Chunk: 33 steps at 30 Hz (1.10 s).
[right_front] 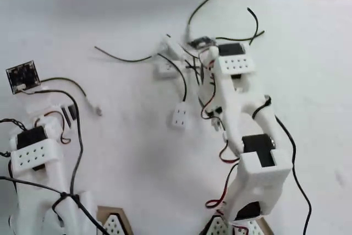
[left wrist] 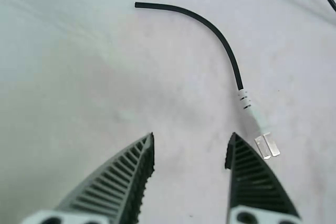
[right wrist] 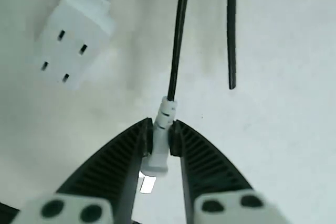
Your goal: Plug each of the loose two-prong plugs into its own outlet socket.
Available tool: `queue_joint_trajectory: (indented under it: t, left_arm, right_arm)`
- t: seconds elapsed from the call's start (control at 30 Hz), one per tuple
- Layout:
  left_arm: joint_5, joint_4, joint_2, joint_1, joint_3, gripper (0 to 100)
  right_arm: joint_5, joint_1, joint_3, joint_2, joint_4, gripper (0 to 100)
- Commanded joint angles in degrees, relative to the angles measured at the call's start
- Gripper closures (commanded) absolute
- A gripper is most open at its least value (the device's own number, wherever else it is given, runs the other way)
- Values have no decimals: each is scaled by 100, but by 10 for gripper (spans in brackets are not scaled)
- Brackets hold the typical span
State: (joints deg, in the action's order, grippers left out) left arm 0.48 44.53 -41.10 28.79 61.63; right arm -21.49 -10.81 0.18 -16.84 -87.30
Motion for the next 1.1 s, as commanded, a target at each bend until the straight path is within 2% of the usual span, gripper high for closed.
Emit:
queue_joint_trajectory:
  t: [0.0, 0.23, 0.4, 0.67, 1.07]
  left_arm:
    - [26, -114, -136, 13, -211, 775]
    - [26, -105, -136, 13, -211, 775]
    - [26, -105, -136, 13, -211, 775]
    - [26, -105, -136, 13, -211, 775]
    - [26, -105, -136, 13, -211, 775]
  right_arm:
    - [-149, 40, 651, 312, 664, 981]
    - [-123, 40, 932, -224, 910, 975]
    - [-114, 31, 923, -514, 681, 893]
    - [-105, 4, 246, -567, -330, 893]
    - [-105, -48, 176, -787, -418, 893]
